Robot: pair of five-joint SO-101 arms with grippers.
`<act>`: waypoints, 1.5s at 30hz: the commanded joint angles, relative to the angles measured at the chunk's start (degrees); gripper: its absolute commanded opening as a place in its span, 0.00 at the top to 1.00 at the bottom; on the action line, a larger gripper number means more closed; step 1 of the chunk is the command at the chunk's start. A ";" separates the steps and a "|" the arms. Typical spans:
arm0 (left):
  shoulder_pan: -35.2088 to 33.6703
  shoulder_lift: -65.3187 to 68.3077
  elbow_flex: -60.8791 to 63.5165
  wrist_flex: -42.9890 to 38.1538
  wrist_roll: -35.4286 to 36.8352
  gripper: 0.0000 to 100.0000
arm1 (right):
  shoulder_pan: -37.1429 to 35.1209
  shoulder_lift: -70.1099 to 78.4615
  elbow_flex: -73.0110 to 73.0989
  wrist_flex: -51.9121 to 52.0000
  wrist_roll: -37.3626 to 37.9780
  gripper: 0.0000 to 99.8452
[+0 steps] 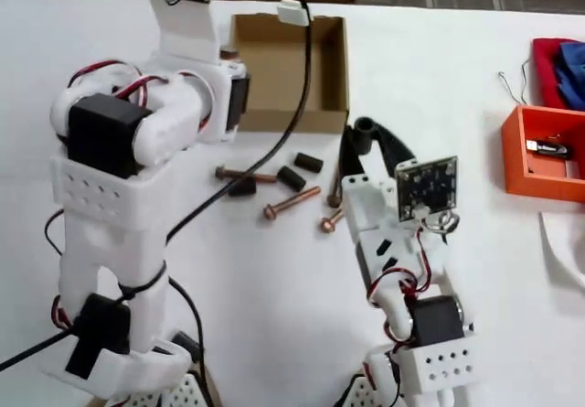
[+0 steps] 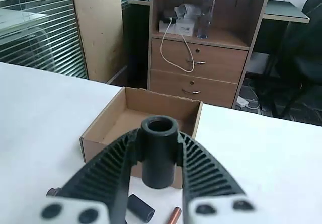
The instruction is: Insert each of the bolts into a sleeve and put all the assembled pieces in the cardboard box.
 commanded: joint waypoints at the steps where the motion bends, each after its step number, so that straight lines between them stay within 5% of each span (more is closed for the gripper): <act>1: 3.25 -2.55 -2.24 -3.25 0.44 0.97 | -0.22 -1.45 0.53 -1.80 -0.35 0.98; 9: 6.42 -5.27 -1.71 -17.76 17.58 0.97 | -0.13 -1.45 2.73 -1.80 -0.44 0.98; 19: 5.89 -14.68 -1.19 -11.08 18.64 0.98 | 0.04 -1.54 2.90 -1.71 -0.44 0.98; 26: -2.55 -34.73 17.19 -14.59 21.89 0.97 | -0.13 -1.54 2.90 -1.71 -0.44 0.98; 31: -5.54 -47.03 46.37 -37.54 19.25 0.97 | -0.13 -1.54 2.99 -1.71 -0.44 0.98; 37: -1.14 -51.16 80.92 -91.96 16.70 0.97 | -0.13 -1.10 2.99 -1.80 -0.44 0.98; 39: 2.11 -49.58 84.09 -96.88 15.74 0.97 | -0.13 -1.10 2.99 -2.68 -0.44 0.98; 45: 13.01 -42.29 81.71 -92.92 0.88 0.97 | -2.77 -1.01 7.65 -13.32 -1.14 0.98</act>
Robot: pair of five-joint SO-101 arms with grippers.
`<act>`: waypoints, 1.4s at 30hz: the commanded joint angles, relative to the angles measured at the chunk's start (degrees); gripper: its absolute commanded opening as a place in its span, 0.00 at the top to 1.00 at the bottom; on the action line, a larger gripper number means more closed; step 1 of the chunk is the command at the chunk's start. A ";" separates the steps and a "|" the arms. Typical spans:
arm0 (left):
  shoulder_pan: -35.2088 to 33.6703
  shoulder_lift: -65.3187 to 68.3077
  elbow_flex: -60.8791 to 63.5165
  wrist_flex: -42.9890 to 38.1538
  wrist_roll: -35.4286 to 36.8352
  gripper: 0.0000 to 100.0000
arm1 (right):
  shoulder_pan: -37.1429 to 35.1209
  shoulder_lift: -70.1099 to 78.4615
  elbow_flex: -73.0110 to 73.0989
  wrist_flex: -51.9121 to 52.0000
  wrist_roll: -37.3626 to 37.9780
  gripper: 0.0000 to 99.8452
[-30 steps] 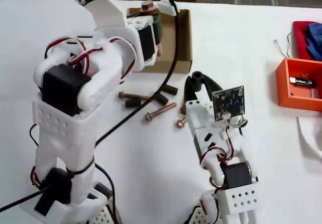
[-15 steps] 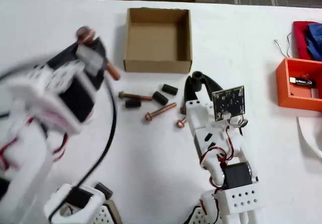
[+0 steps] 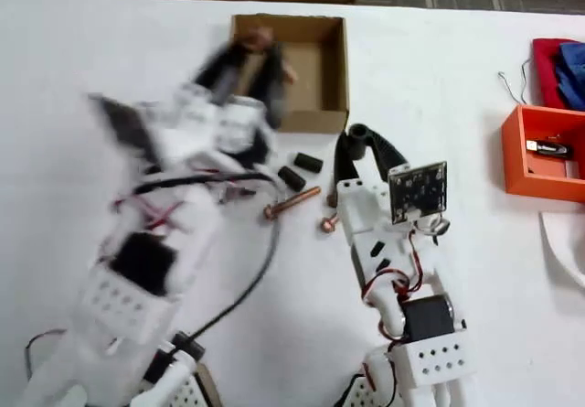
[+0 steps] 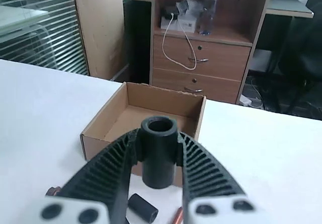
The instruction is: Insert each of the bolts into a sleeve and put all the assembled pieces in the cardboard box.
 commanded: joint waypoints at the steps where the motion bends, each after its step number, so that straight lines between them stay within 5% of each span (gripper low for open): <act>1: 5.89 2.20 -3.91 -1.58 -5.71 0.97 | -2.07 -1.01 2.11 -5.41 -0.44 0.98; 8: 10.11 5.19 -13.58 15.38 -5.63 0.97 | -2.07 -1.45 5.36 -5.85 -0.35 0.98; 18: 10.64 10.99 -15.60 15.56 -5.80 0.97 | -2.42 -1.54 4.75 -5.93 6.51 0.98; 42: 10.55 12.31 -15.16 15.47 -5.45 0.97 | -1.89 -14.81 4.48 0.75 6.24 0.98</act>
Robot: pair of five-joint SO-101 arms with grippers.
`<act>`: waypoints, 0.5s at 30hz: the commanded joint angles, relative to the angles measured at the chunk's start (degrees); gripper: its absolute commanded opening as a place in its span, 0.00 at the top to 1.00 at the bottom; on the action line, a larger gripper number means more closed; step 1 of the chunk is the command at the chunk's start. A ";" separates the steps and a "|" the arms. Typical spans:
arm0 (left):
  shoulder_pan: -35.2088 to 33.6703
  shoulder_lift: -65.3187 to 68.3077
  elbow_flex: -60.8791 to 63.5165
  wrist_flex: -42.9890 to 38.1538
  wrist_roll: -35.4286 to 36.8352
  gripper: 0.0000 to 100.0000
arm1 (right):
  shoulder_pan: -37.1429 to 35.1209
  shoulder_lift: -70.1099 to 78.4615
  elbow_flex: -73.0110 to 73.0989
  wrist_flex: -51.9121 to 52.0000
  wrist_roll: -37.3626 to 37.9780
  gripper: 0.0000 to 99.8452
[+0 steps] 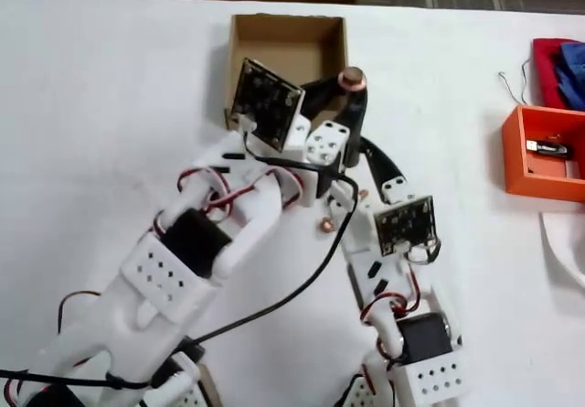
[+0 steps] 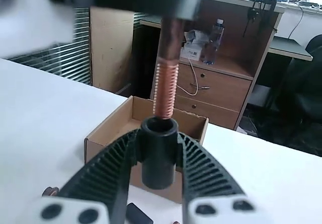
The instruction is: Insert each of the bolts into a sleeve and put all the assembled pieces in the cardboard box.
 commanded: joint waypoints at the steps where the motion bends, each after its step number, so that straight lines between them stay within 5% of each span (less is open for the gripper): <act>1: 0.53 -0.18 -3.12 -0.35 0.00 0.97 | -0.04 -2.33 -1.05 0.04 0.44 0.98; 15: 3.08 -0.44 -3.30 3.78 0.44 0.97 | -0.04 -2.24 -0.88 -0.04 -1.41 0.98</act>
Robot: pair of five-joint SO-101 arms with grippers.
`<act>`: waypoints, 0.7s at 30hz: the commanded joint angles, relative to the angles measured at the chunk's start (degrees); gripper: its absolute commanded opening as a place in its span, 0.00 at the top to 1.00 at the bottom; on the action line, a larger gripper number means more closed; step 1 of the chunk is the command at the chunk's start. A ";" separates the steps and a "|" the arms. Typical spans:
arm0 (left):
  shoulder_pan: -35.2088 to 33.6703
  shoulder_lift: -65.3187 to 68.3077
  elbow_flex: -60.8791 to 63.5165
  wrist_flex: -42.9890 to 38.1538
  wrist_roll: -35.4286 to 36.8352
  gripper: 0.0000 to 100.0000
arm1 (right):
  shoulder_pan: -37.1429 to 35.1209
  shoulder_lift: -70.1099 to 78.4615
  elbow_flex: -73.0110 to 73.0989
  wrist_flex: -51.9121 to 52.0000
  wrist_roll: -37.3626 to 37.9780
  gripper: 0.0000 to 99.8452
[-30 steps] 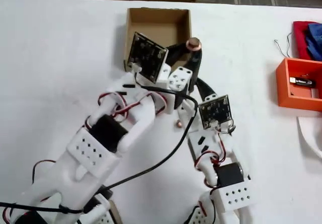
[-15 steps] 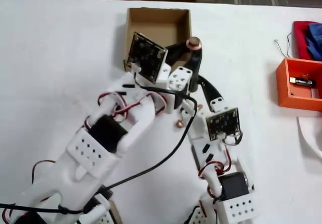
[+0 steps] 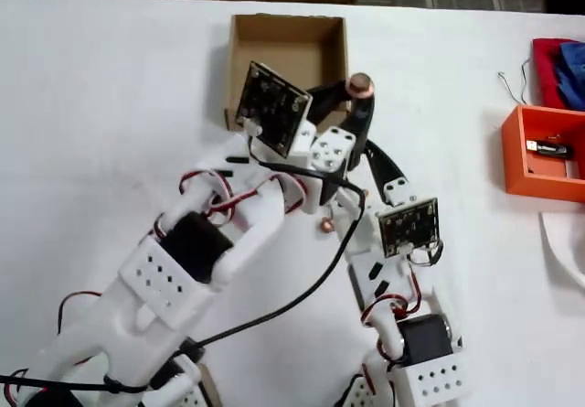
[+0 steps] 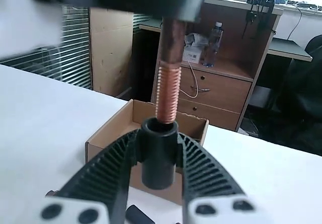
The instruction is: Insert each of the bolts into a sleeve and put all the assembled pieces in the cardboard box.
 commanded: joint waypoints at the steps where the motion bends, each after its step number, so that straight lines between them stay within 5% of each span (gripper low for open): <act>1: 0.88 -0.35 -2.51 0.88 1.76 0.97 | -0.13 -1.36 -0.97 -0.31 -0.35 0.98; 21: 0.97 -0.35 -2.51 4.84 2.99 0.97 | 3.12 -1.71 -1.05 -2.33 -0.44 0.98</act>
